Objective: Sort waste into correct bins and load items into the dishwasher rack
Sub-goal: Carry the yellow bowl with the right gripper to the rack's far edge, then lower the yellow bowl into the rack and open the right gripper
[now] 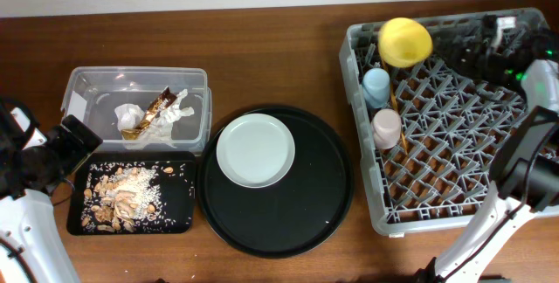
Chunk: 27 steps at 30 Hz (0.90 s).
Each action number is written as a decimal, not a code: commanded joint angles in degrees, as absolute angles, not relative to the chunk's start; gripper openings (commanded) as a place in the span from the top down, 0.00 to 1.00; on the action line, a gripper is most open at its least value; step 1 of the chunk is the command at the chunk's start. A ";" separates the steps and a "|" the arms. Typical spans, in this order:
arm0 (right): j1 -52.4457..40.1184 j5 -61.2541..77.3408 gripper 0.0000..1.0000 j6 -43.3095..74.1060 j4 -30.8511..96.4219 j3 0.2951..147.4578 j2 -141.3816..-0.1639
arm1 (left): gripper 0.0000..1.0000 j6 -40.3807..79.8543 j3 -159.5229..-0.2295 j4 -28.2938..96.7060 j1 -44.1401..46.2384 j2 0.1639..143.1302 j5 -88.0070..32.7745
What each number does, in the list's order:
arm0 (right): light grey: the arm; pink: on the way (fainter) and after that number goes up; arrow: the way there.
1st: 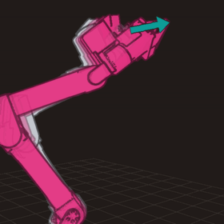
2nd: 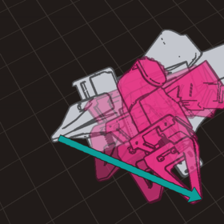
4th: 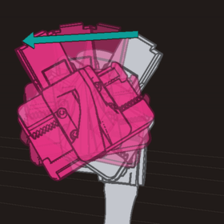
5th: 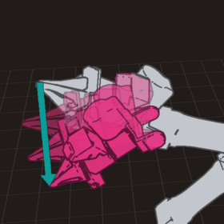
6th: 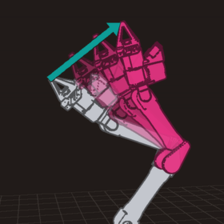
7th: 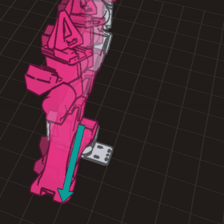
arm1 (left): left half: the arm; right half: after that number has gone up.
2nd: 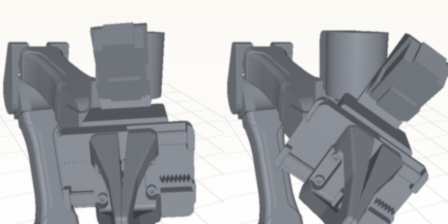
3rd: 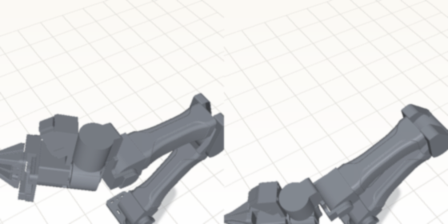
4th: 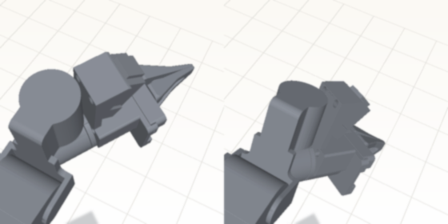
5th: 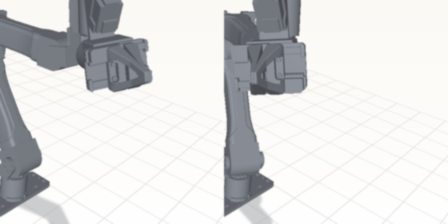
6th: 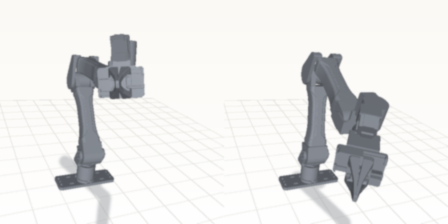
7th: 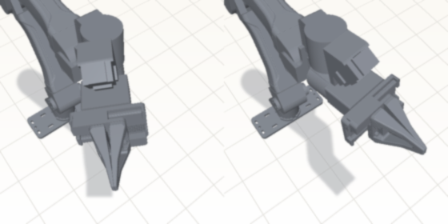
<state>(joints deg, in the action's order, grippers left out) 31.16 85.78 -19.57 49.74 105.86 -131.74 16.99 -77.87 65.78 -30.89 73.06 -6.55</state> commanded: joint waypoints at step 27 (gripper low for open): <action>-5.15 -12.36 0.41 -11.38 49.23 110.78 -115.77 | 0.01 17.52 -77.78 65.76 -31.20 72.77 -5.96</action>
<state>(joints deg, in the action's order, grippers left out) -3.64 5.96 -12.43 50.28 111.33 -111.74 17.02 -77.87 65.80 -30.89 73.08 -6.57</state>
